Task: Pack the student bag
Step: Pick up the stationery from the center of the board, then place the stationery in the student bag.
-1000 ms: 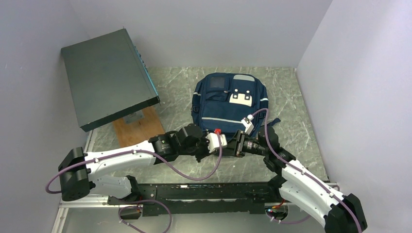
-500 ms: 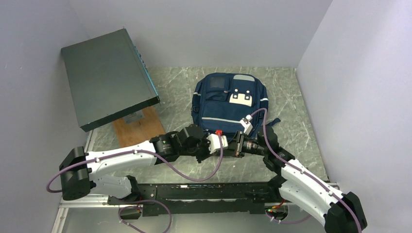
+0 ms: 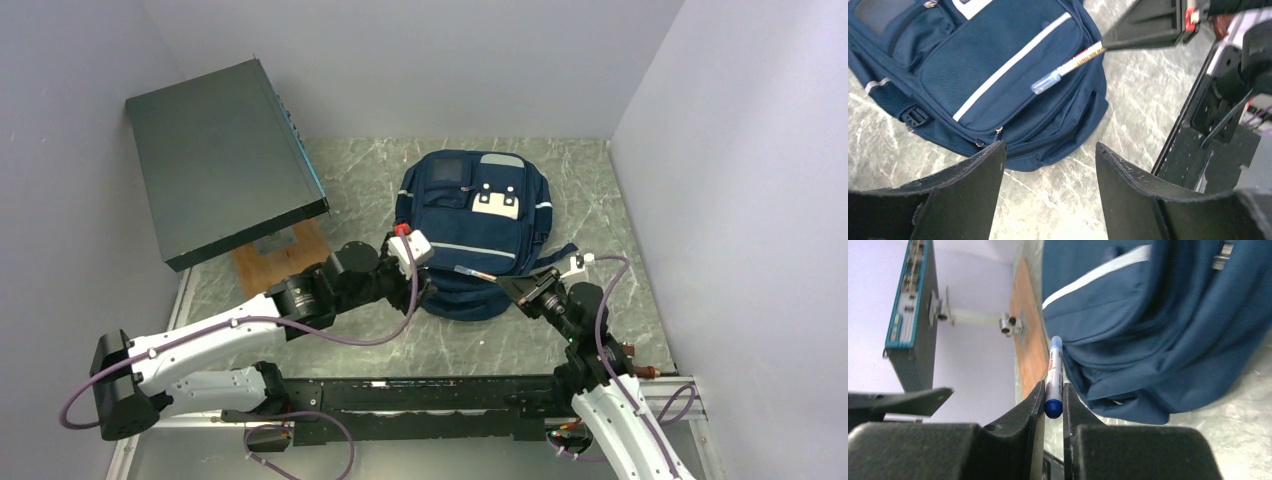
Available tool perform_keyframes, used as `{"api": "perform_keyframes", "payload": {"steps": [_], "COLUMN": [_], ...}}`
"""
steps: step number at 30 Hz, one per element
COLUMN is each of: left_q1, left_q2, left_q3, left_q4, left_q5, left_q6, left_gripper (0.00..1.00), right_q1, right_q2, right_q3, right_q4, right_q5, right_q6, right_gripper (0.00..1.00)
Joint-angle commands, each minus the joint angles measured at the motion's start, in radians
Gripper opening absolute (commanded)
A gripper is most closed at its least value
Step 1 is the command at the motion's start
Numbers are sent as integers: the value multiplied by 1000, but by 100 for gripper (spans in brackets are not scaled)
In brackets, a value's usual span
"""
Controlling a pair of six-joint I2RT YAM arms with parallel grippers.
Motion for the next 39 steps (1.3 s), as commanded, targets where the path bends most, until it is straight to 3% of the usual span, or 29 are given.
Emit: {"api": "perform_keyframes", "payload": {"steps": [1,6,14,17,22,26,32,39], "left_q1": [10,27,27,-1,-78,-87,-55,-10], "left_q2": [-39,8,339,495,680,732,770,717], "left_q3": [-23,-18,176,230,308,322,407,426], "left_q4": [34,43,62,114,187,235,114,60], "left_q5": [-106,-124,-181,-229,-487,-538,-544,-413], "left_q6": [-106,-152,-54,67,318,380,301,242], "left_gripper": [71,80,81,99,100,98,78,28], "right_q1": [-30,-31,-31,-31,-31,-32,-32,-32], "right_q2": [-23,-21,-8,-23,-106,-156,-173,-159], "right_q3": [-73,-58,220,307,356,327,284,256], "right_q4": [14,-20,-435,-569,-668,-670,-655,-585], "right_q5": [73,84,227,318,387,349,267,200], "right_q6": [160,145,-140,-178,-187,-179,-152,-132], "right_gripper": [0,0,0,0,0,0,0,0]}}
